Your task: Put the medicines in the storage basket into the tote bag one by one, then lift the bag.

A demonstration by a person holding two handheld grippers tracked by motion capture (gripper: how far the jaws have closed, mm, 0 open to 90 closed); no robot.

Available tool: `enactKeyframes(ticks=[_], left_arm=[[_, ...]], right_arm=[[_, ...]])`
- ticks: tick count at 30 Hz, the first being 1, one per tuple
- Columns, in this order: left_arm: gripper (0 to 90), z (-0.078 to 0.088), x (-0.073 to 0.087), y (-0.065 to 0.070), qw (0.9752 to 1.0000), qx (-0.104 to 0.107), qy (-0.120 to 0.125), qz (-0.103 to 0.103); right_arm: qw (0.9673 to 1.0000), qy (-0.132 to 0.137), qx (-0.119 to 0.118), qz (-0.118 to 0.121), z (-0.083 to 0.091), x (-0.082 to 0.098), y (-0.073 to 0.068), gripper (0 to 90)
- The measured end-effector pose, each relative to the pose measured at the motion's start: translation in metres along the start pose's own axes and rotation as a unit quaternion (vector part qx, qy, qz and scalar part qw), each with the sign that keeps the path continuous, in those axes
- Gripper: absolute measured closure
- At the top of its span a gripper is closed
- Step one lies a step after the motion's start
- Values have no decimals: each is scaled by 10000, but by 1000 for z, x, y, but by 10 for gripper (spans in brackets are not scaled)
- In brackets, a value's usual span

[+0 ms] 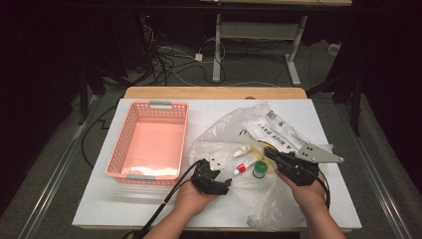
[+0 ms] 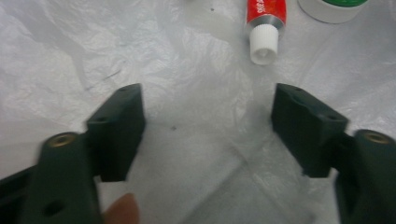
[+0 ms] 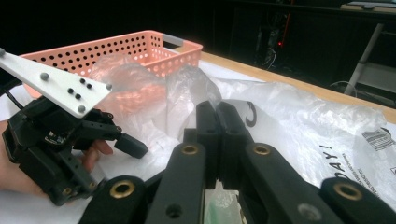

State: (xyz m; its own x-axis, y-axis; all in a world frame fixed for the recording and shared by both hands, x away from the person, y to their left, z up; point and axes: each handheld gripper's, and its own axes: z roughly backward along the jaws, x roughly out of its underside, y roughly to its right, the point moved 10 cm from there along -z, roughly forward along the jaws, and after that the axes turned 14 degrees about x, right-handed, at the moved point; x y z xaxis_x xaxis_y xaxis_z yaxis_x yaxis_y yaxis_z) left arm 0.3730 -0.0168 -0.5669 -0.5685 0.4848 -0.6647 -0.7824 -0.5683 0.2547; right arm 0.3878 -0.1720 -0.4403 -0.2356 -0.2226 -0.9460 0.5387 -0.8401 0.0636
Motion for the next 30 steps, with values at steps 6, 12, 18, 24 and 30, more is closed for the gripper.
enactKeyframes(ticks=[6,12,18,24,30], left_arm=[[815,-1,0,13,9987,379,37,-325],[888,0,0,12,9987,423,83,-290],[888,11,-4,11,9970,393,621,-244],[888,29,-27,12,9877,99,1399,-693],[888,56,-60,18,9708,-132,2202,-939]], right_arm=[[10000,-49,-2,-10,2,5,0,899],[10000,-9,38,-44,5,4,3,899],[9999,96,117,-31,7,2,5,900],[9991,298,294,-12,7,-6,9,900],[9979,481,444,21,8,-13,11,900]])
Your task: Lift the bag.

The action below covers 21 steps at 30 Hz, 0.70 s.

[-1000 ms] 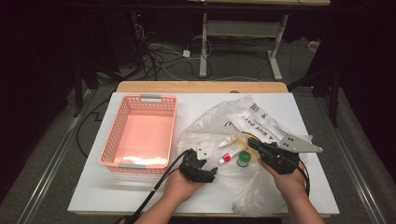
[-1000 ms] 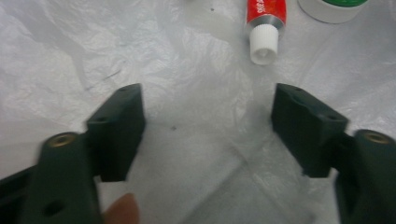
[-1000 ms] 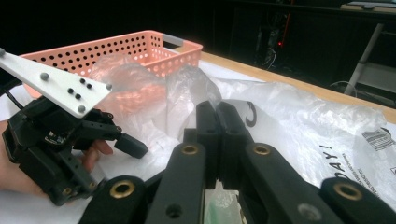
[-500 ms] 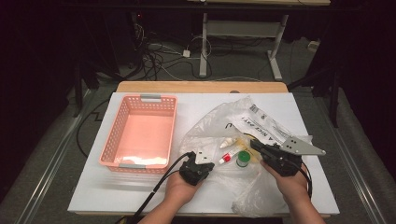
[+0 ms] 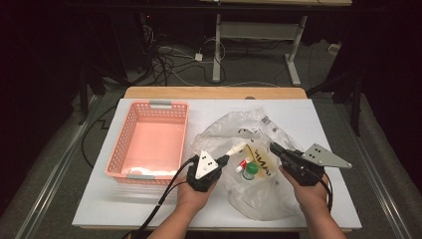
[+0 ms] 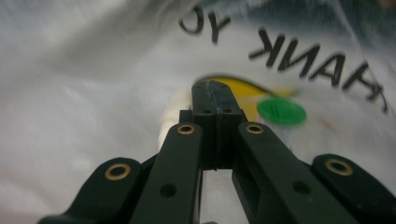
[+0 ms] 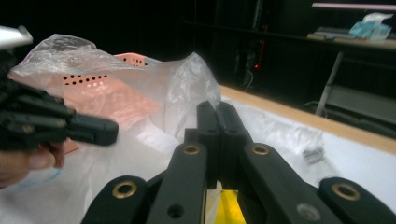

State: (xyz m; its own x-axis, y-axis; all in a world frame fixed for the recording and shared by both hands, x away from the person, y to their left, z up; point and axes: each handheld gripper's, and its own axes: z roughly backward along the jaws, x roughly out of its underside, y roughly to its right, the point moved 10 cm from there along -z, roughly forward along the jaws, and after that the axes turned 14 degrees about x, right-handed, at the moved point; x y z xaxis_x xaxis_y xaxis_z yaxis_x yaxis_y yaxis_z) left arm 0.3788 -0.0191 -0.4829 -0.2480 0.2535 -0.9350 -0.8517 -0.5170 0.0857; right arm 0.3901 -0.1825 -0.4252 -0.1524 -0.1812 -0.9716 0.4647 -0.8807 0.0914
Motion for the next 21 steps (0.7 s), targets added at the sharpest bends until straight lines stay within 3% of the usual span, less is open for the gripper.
enactKeyframes(ticks=[3,10,17,21], left_arm=[[888,4,-18,-2,9990,-126,396,-176],[887,14,-68,-10,9933,-269,1037,-437],[888,22,-133,-18,9865,-384,1387,-776],[887,18,-170,-22,9821,-451,1554,-966]], right_arm=[[9998,152,49,110,0,-9,-3,900],[9985,526,156,-4,-7,-36,1,900],[9952,926,316,-27,-14,-80,15,900],[9924,1111,495,-169,-15,-104,28,900]])
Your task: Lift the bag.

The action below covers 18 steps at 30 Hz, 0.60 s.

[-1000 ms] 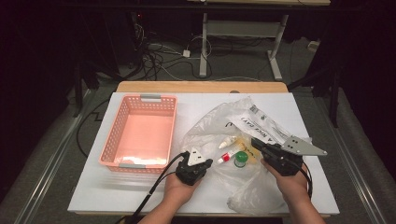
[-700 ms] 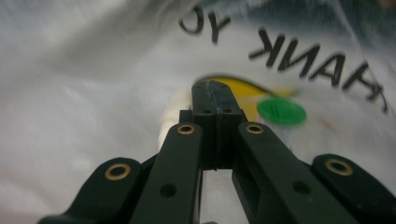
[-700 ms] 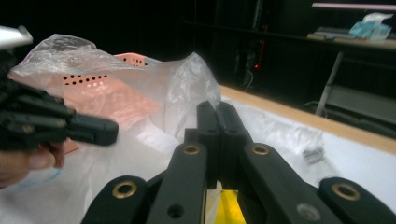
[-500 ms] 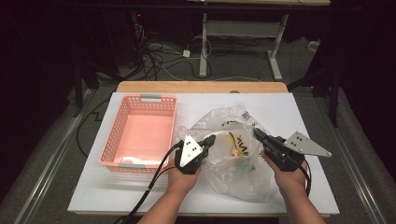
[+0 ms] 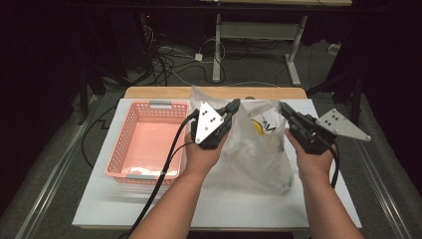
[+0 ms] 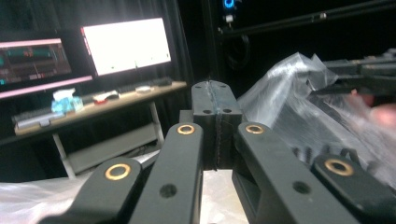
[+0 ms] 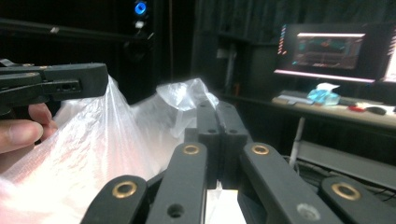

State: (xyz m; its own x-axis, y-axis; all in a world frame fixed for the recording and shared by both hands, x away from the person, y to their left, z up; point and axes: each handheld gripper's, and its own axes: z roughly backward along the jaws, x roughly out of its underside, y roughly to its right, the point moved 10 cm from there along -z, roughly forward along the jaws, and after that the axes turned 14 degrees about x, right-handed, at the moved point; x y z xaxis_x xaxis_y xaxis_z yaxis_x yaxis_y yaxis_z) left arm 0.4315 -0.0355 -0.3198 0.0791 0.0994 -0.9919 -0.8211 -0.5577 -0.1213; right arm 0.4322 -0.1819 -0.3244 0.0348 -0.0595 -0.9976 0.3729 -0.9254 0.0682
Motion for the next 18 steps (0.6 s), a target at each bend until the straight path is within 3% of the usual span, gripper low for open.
enactKeyframes(ticks=[7,11,14,18], left_arm=[[887,-28,-45,-12,9997,-29,185,-162],[887,-34,-64,-12,9990,2,384,-244],[887,-35,-66,-11,9986,34,425,-306],[887,-41,-45,-12,9997,28,160,-204]], right_arm=[[9991,198,356,-116,-9,-31,27,900],[9981,309,516,-139,-10,-45,40,900],[9975,384,587,-119,-8,-49,46,900],[9978,281,592,-76,-8,-40,48,900]])
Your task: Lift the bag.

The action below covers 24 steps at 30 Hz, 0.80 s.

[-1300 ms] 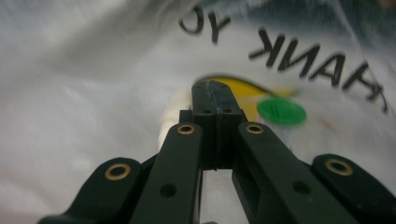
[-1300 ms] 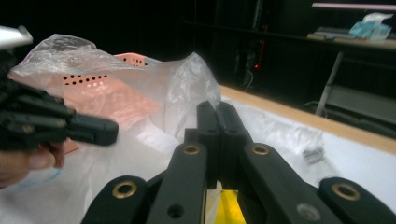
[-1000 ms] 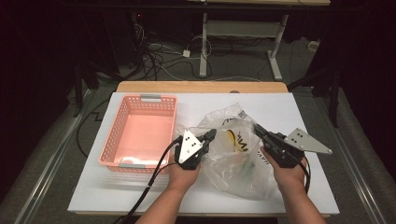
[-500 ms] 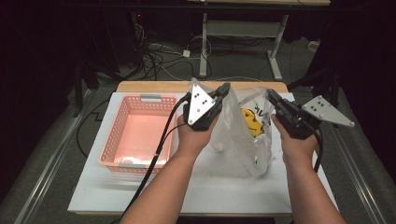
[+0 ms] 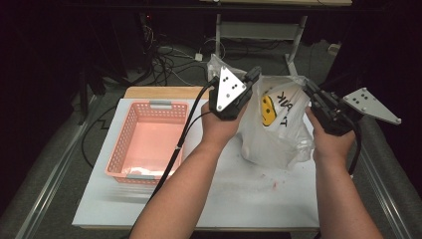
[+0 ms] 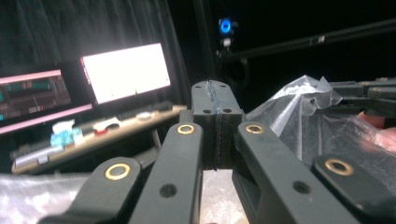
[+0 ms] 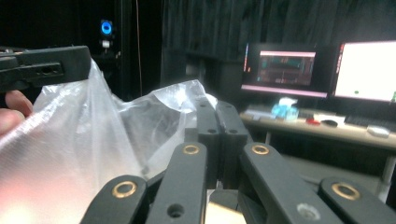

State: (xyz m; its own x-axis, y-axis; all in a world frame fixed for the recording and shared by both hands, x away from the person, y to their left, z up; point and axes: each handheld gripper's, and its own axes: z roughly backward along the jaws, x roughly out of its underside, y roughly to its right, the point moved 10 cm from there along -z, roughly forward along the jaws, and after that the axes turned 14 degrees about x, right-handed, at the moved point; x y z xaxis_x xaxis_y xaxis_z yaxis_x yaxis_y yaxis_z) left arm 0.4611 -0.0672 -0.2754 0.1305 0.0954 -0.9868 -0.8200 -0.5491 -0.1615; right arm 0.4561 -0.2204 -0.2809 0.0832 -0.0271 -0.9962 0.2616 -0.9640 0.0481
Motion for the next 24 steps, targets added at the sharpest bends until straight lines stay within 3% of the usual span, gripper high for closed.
enactKeyframes(ticks=[3,6,8,12,17,19,24], left_arm=[[886,-2,23,-4,9995,-13,-245,218],[885,0,41,-6,9986,-27,-443,297],[884,4,50,-7,9979,-40,-526,381],[876,15,59,-3,9974,-6,-622,350],[750,33,72,12,9956,144,-794,469],[642,43,77,21,9947,181,-872,515],[545,75,92,47,9933,386,-849,685]], right_arm=[[9998,-197,-29,-14,-5,18,-2,900],[9994,-332,-49,-7,-7,32,-5,900],[9992,-395,-60,-10,-7,38,-6,900],[9987,-502,-60,33,-7,47,-5,900],[9982,-592,-25,71,-6,53,-3,900],[9981,-599,-16,105,-5,55,-2,900],[9977,-663,-18,138,-2,60,-1,900]])
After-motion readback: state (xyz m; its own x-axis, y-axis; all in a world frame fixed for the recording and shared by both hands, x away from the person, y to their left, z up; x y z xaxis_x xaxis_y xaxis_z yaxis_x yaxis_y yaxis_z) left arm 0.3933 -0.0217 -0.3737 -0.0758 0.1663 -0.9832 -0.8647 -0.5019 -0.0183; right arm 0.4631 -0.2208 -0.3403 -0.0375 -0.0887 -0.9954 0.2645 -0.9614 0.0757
